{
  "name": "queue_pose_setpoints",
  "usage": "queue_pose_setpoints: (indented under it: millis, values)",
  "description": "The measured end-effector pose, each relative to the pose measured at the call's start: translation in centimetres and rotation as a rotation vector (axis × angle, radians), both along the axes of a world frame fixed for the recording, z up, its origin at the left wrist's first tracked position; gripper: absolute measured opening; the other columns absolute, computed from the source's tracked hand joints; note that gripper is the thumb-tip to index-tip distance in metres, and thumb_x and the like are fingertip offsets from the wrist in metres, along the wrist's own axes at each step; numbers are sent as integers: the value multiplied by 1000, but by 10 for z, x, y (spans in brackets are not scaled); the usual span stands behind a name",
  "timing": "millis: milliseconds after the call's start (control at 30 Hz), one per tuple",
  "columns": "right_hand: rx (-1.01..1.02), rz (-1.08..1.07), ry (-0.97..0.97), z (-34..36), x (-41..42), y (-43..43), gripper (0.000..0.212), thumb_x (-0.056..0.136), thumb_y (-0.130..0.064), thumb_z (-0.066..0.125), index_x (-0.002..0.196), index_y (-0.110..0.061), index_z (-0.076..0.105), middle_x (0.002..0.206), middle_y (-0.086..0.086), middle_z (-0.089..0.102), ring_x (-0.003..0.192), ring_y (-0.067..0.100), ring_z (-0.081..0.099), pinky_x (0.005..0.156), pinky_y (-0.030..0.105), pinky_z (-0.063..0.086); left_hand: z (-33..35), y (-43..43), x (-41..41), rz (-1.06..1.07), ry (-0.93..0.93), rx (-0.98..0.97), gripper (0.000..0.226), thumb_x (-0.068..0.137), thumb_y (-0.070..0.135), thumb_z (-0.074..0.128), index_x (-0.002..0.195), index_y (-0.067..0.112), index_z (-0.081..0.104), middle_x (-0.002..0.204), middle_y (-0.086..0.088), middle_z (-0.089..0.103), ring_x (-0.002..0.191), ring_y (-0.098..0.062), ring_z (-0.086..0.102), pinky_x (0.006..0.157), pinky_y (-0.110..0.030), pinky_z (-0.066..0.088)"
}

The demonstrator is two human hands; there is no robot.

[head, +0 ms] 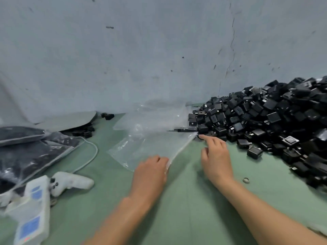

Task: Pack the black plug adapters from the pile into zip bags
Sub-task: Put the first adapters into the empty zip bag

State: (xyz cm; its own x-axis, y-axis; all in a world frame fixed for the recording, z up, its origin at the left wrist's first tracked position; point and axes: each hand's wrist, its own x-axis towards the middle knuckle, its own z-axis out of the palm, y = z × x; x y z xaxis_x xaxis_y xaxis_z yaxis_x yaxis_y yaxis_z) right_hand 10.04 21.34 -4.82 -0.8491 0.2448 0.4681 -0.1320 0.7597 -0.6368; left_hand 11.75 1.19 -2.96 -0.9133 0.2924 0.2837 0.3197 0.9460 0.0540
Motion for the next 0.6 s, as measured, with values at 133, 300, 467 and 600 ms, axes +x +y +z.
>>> queue_pose_setpoints:
  millis: [133, 300, 467, 600]
  values:
    - [-629, 57, -160, 20, 63, -2, 43, 98, -8, 46, 136, -28, 53, 115, -1, 65, 87, 19, 59, 90, 40, 50, -4, 4, 95, -84, -201, -29, 45, 98, 60, 30, 132, 34, 46, 124, 6, 53, 120, -20, 49, 100, -34, 35]
    - [-1093, 183, -402, 41, 122, 18, 32, 99, -8, 49, 128, -16, 59, 117, 10, 65, 105, 24, 60, 91, 34, 51, -3, 20, 160, -59, -281, -132, 58, 92, 71, 19, 131, 34, 43, 127, 3, 47, 122, -23, 44, 99, -39, 34]
    - [-711, 23, -327, 45, 151, 56, 30, 100, -17, 49, 126, -28, 59, 122, 1, 64, 114, 20, 58, 98, 37, 46, -4, 10, 167, -49, -163, -107, 31, 104, 47, 29, 119, 31, 50, 121, 10, 54, 113, -17, 55, 90, -33, 42]
    - [65, -472, -210, 26, 157, 100, 45, 95, -19, 51, 140, -19, 52, 145, 14, 48, 138, 34, 35, 115, 49, 26, 3, 13, 161, 18, -177, 65, 24, 101, 45, 35, 102, 30, 54, 98, 11, 63, 88, -14, 59, 70, -32, 44]
